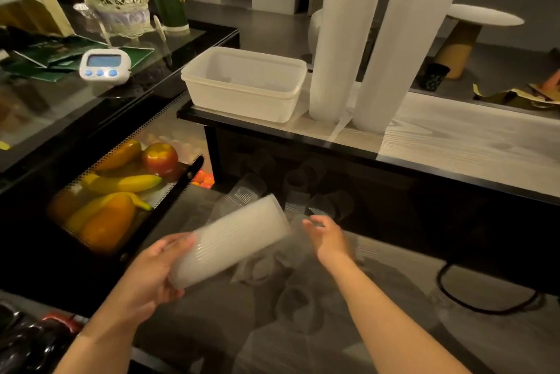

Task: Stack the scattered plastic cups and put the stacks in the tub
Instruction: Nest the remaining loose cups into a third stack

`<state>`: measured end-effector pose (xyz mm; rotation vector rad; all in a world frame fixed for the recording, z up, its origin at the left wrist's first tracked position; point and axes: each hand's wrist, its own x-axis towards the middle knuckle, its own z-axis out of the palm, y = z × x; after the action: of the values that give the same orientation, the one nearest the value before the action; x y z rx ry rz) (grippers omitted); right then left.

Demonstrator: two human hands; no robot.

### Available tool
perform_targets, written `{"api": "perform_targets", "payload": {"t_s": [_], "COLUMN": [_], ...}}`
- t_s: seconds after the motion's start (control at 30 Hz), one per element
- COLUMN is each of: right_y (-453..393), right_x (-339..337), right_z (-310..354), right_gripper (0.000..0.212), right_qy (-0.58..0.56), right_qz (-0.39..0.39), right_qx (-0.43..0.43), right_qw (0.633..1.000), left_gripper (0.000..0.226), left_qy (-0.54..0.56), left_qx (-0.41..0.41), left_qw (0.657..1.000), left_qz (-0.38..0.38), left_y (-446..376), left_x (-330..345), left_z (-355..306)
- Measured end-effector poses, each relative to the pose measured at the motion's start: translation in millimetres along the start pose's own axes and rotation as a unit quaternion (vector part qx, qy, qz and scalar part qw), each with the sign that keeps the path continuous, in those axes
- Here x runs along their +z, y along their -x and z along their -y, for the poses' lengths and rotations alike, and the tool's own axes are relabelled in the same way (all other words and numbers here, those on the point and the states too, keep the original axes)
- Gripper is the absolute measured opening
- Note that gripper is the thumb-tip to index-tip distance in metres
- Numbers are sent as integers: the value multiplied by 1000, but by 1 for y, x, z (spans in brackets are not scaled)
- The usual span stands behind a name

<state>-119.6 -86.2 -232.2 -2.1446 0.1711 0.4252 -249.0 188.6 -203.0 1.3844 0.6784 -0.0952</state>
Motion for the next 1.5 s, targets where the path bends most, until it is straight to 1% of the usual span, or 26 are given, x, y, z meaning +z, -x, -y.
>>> {"api": "perform_targets", "payload": {"t_s": [0.03, 0.1, 0.13, 0.17, 0.23, 0.3, 0.37, 0.43, 0.53, 0.57, 0.67, 0.7, 0.77, 0.83, 0.87, 0.93, 1.0, 1.07, 1.13, 1.23, 1.3, 1.5], "right_y": [-7, -14, -15, -13, -18, -26, -34, -32, -19, -13, -3, -1, 4, 8, 12, 20, 29, 32, 36, 45, 47, 45], "right_x": [6, 19, 25, 30, 38, 43, 45, 40, 24, 18, 2, -3, -12, -17, -18, -17, -12, -7, -5, -5, -2, -8], "right_z": [-7, -16, -19, -19, -25, -36, -46, -47, -47, -48, -45, -41, -26, -10, -4, 6, 10, 2, -4, -5, -8, -8], "right_gripper": [50, 58, 64, 69, 72, 73, 68, 60, 53, 52, 60, 61, 57, 57, 59, 58, 53, 59, 55, 37, 37, 43], "right_qy": [101, 229, 269, 295, 297, 310, 326, 331, 244, 226, 226, 194, 76, -46, -93, -133, -150, -186, -187, -156, -135, -108], "right_qz": [-28, 25, 54, 64, 47, 45, 49, 33, 2, -16, -55, -63, -76, -62, -39, 10, 50, 71, 56, 40, 38, -6], "right_qx": [-24, -43, -36, -31, -29, -49, -75, -102, -101, -104, -109, -102, -65, -38, -44, -81, -120, -126, -145, -163, -165, -198], "right_qw": [994, 972, 961, 953, 953, 948, 941, 938, 964, 968, 966, 974, 992, 996, 994, 988, 980, 972, 970, 973, 976, 974], "left_gripper": [42, 41, 40, 39, 42, 46, 47, 49, 54, 57, 60, 63, 72, 80, 84, 82, 72, 71, 83, 96, 99, 93], "left_qy": [11, 20, 23, 26, 31, 33, 33, 35, 38, 34, 16, 10, -5, -13, -13, -15, -2, 12, 3, -15, -19, -22], "left_qx": [0, 1, 2, -2, -12, -21, -23, -25, -22, -22, -15, -13, -12, -11, -10, -10, -14, -20, -21, -20, -16, 10], "left_qw": [1000, 1000, 999, 999, 999, 999, 998, 998, 999, 999, 1000, 1000, 1000, 1000, 1000, 1000, 1000, 1000, 1000, 1000, 1000, 1000], "left_qz": [-9, -20, -25, -30, -37, -37, -37, -38, -31, -30, -20, -13, 1, 7, 12, 18, 22, 16, 11, 7, 9, 20], "left_y": [-1, -2, -2, -2, -3, -5, -6, -10, -14, -14, -10, -8, -5, -2, -1, 3, 9, 10, 11, 12, 12, 8], "left_x": [-6, -18, -23, -27, -32, -33, -31, -30, -28, -26, -18, -15, -10, -7, -5, 1, 5, 5, 4, 3, 3, 6], "left_z": [-2, -6, -6, -5, -1, 4, 6, 6, 6, 5, 2, 1, 3, 7, 11, 15, 17, 19, 21, 23, 23, 17]}}
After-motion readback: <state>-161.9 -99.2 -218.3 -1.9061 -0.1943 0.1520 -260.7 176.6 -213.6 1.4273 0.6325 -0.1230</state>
